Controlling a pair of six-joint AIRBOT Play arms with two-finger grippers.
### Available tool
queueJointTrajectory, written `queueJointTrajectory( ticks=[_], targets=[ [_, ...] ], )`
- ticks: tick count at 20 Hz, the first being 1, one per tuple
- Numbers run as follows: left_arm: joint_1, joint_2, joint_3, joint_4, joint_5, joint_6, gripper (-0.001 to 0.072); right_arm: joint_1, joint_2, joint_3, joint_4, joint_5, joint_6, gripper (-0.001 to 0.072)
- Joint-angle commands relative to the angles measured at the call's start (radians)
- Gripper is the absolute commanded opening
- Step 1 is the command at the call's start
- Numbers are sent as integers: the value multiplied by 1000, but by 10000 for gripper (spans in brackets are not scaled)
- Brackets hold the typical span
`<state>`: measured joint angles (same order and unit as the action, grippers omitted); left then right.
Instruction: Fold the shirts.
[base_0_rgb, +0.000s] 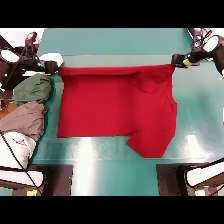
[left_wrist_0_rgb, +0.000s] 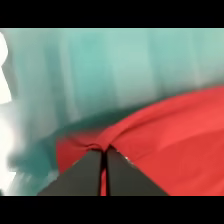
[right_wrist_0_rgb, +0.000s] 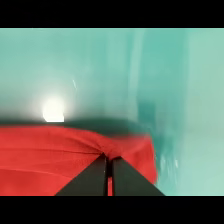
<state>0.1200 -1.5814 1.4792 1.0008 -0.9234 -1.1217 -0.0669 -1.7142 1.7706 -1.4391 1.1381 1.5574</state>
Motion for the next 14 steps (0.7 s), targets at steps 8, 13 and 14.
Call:
queueJointTrajectory(
  ticks=[8, 13, 14],
  targets=[
    [-2, -7, -92, 177, -278, -5, 24, 49, 85, -318, -53, 95, 0, 13],
    [-2, -8, -92, 177, -347, -72, 498, 49, 133, -384, -45, 86, 2, 380],
    [-2, -7, -92, 187, -365, -92, 539, 44, 145, -385, -45, 96, 3, 382]
  ],
)
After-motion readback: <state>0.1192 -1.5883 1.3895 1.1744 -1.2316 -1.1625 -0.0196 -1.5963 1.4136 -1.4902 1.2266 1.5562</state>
